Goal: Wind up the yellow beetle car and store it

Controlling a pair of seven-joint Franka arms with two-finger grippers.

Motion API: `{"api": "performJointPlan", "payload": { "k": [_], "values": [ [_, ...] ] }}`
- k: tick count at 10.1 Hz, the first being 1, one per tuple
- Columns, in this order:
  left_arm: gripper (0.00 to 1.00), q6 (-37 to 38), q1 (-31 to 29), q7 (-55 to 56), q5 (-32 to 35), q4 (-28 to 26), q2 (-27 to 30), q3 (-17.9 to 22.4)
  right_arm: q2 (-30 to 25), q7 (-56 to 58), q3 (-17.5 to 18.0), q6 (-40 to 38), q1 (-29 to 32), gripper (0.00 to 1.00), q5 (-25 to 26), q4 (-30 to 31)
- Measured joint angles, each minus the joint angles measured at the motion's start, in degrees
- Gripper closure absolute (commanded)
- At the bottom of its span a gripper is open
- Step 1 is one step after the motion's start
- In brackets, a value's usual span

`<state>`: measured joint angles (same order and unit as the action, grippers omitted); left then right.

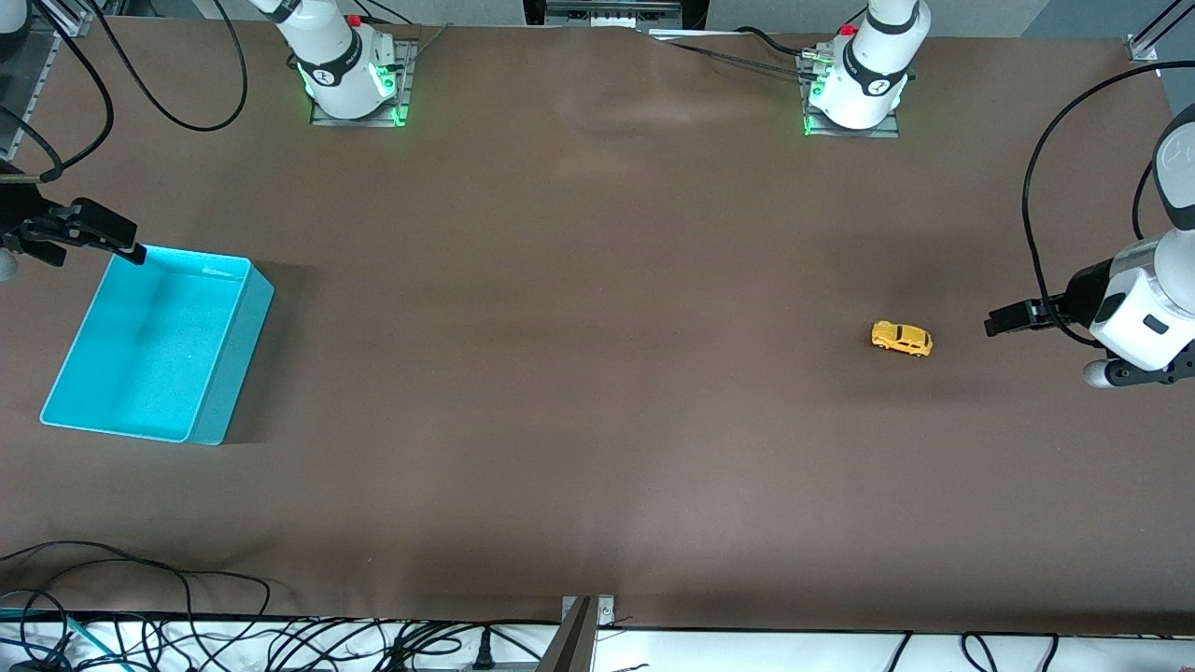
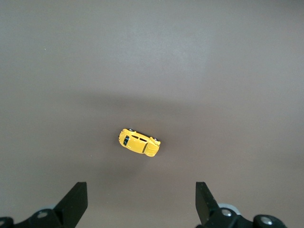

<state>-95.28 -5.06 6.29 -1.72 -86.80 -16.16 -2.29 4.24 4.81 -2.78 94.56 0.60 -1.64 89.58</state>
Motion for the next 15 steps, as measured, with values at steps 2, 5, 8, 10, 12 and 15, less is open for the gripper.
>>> {"api": "performJointPlan", "payload": {
  "k": [2,5,8,10,12,15],
  "values": [
    [0.00,0.0,0.0,0.0,0.0,0.0,0.0,0.0,0.0,0.0,0.0,0.0,0.0,0.00,0.0,0.0],
    [0.00,0.1,0.0,0.1,0.0,-0.2,-0.2,0.0,0.0,0.0,0.1,0.0,0.0,0.00,0.0,0.0],
    [0.00,0.1,-0.4,2.0,0.0,-1.2,-2.1,0.7,0.0,0.0,0.0,0.0,0.0,0.00,0.0,0.0],
    [0.00,0.0,-0.4,2.0,0.0,-1.3,-2.5,0.7,0.0,0.0,0.0,0.0,0.0,0.00,0.0,0.0],
    [0.00,-0.1,-0.1,2.0,0.0,-1.3,-2.4,0.6,0.0,0.0,0.0,0.0,0.0,0.00,0.0,0.0],
    [0.00,-0.2,0.1,2.0,0.0,-1.0,-1.5,0.5,0.0,0.0,0.0,0.0,0.0,0.00,0.0,0.0]
  ]
}}
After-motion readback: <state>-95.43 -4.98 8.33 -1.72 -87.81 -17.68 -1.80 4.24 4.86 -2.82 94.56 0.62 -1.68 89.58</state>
